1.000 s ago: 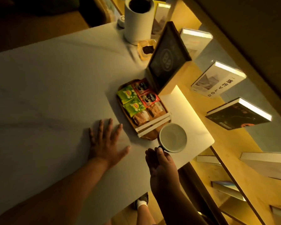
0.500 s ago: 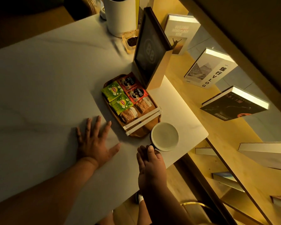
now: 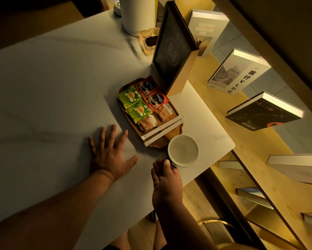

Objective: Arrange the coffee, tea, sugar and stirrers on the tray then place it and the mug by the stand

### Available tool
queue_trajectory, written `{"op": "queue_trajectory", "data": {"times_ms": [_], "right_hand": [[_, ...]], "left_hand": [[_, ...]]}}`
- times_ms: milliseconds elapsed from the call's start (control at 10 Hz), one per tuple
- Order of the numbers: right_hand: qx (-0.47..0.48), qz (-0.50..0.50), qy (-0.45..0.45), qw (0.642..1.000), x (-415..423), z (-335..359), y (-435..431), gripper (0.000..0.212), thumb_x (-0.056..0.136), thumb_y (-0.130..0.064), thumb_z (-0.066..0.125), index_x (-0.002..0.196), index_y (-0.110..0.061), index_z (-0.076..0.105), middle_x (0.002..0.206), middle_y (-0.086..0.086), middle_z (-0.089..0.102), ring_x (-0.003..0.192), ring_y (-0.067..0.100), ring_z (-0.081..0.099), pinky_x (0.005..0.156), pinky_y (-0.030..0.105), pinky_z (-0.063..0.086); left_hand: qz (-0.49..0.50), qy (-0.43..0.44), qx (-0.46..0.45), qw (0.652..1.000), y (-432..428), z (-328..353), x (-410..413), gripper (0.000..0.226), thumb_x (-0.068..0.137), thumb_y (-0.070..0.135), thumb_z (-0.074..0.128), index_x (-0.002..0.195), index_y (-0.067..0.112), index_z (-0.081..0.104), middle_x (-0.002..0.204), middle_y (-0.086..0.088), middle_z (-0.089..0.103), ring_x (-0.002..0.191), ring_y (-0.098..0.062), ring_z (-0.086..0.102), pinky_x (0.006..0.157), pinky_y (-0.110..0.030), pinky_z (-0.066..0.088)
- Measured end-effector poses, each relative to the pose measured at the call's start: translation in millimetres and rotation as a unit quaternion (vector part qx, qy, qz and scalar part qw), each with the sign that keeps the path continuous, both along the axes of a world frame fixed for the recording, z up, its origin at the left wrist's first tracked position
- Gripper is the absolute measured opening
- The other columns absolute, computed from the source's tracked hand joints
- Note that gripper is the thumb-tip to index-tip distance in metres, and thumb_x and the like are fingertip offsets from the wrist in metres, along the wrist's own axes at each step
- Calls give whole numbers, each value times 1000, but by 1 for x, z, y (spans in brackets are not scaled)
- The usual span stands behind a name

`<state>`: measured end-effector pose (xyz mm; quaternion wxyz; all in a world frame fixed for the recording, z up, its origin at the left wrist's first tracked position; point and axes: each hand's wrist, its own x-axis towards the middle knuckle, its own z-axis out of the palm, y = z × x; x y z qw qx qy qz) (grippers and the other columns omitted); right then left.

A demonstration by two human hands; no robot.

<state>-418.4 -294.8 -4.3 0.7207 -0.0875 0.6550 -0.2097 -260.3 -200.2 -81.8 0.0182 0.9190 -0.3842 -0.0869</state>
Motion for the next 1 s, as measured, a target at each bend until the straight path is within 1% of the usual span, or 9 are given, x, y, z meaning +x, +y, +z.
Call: {"op": "queue_trajectory", "data": {"times_ms": [100, 300, 600, 700, 800, 900, 1000], "right_hand": [[4, 1, 0, 1000, 2, -1, 2, 13, 102, -17, 59, 112, -11, 63, 114, 15, 73, 101, 30, 71, 85, 45, 60], [4, 24, 0, 1000, 4, -3, 6, 11, 103, -19, 58, 111, -14, 63, 113, 13, 74, 98, 31, 74, 74, 43, 63], [-3, 71, 31, 997, 3, -3, 4, 7, 102, -25, 60, 107, -20, 61, 112, 13, 71, 93, 32, 70, 66, 40, 61], [-15, 81, 40, 996, -1, -5, 5, 13, 98, -28, 66, 108, -21, 59, 111, 14, 69, 94, 33, 70, 64, 40, 62], [-18, 96, 46, 994, -4, -5, 4, 28, 96, -28, 69, 119, -16, 59, 111, 15, 67, 93, 33, 69, 64, 39, 63], [-12, 137, 91, 986, -9, -4, 10, 35, 95, -30, 70, 123, -14, 56, 106, 14, 66, 86, 28, 71, 61, 37, 64], [-27, 170, 125, 977, -9, 0, 18, 29, 94, -37, 69, 111, -16, 56, 105, 13, 66, 86, 29, 69, 59, 36, 60]], "left_hand": [[-1, 0, -7, 1000, 0, 0, 0, 100, 73, 90, 27, 157, 37, 16, 166, -10, 12, 151, -41, 5, 114, -68, 0], [2, 0, -3, 1000, 0, 2, -1, 100, 73, 90, 25, 157, 37, 15, 167, -9, 10, 151, -40, 3, 114, -69, 0], [2, 2, 0, 1000, 1, 4, -1, 99, 74, 90, 25, 157, 37, 14, 167, -9, 10, 151, -40, 2, 115, -70, 2], [3, 6, 0, 1000, 2, 3, 0, 99, 73, 90, 27, 156, 38, 15, 167, -8, 10, 151, -40, 3, 115, -69, 1], [-3, 9, -1, 1000, 3, 5, 1, 99, 73, 90, 28, 156, 38, 17, 166, -8, 11, 151, -39, 4, 114, -68, -1], [-10, 25, -19, 999, 7, 5, 4, 96, 74, 89, 30, 155, 39, 19, 166, -7, 13, 151, -38, 6, 115, -64, -1], [-20, 31, -29, 999, 19, 3, 8, 92, 76, 85, 36, 154, 37, 24, 165, -6, 17, 151, -34, 10, 116, -61, 5]]}}
